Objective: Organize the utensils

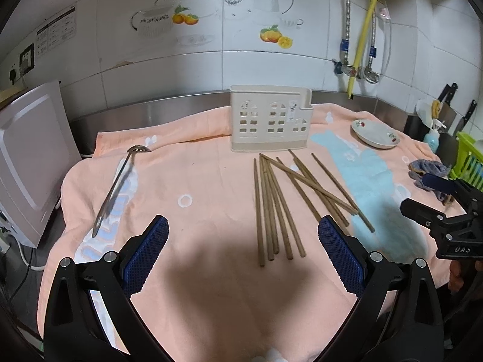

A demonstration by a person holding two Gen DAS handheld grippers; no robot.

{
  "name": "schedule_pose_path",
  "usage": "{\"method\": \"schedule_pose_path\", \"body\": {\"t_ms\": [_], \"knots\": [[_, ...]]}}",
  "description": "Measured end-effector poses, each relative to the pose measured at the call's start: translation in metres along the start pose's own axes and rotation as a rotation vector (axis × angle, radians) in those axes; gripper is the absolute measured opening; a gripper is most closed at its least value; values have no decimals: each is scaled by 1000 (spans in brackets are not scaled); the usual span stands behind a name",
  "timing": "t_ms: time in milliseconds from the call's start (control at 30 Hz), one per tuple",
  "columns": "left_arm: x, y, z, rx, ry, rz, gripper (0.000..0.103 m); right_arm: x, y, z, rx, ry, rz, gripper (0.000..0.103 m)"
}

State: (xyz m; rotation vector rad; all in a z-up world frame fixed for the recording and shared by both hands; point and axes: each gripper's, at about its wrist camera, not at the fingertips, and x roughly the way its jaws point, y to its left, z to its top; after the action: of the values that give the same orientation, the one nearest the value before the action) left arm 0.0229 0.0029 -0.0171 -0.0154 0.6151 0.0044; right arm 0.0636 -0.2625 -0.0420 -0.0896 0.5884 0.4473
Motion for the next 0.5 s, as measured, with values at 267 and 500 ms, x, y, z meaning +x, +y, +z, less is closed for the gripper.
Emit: {"method": "schedule_pose_path", "body": {"t_ms": [267,500], "knots": [[14,14,3,-53,11,29,98,19,-6,0,-21,31,6,96],[26,21,2,-47,15,29,98,46,-8,-1,-55,76,33,78]]}}
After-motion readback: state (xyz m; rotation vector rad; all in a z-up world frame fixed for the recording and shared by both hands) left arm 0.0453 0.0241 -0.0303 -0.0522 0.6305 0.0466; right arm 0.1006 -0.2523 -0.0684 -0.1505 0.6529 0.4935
